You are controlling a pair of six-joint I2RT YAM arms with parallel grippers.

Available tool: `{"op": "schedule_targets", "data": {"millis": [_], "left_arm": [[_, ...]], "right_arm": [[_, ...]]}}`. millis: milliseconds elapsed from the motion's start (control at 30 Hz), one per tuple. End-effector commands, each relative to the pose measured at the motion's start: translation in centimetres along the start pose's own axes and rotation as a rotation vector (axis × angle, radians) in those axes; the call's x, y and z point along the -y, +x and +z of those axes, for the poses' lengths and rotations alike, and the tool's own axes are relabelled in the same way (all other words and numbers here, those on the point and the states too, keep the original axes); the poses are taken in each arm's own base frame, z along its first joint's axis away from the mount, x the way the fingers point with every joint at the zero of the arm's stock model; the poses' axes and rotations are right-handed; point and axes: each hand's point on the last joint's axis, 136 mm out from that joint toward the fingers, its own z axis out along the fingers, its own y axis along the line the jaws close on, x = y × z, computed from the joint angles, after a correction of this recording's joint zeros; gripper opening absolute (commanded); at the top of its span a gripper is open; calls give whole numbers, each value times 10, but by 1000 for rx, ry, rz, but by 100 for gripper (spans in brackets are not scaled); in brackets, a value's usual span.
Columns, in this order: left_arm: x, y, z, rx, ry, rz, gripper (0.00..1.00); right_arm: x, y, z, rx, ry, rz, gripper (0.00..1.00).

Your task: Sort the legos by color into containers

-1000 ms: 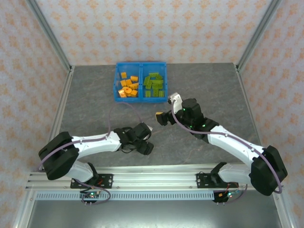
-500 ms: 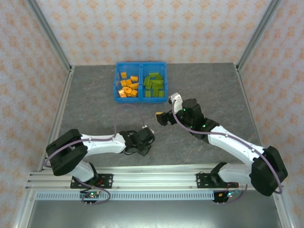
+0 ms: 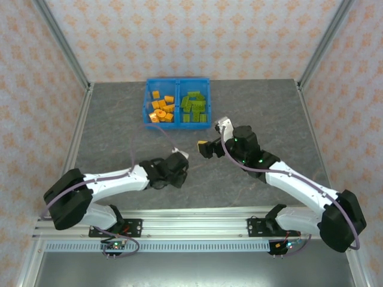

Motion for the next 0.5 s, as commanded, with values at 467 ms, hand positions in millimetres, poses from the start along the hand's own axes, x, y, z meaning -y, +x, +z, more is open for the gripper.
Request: {"op": "schedule_targets", "data": {"millis": [467], "left_arm": [[-163, -228, -1, 162, -108, -407, 28]], "right_arm": [[-10, -19, -23, 59, -45, 42, 99]]}}
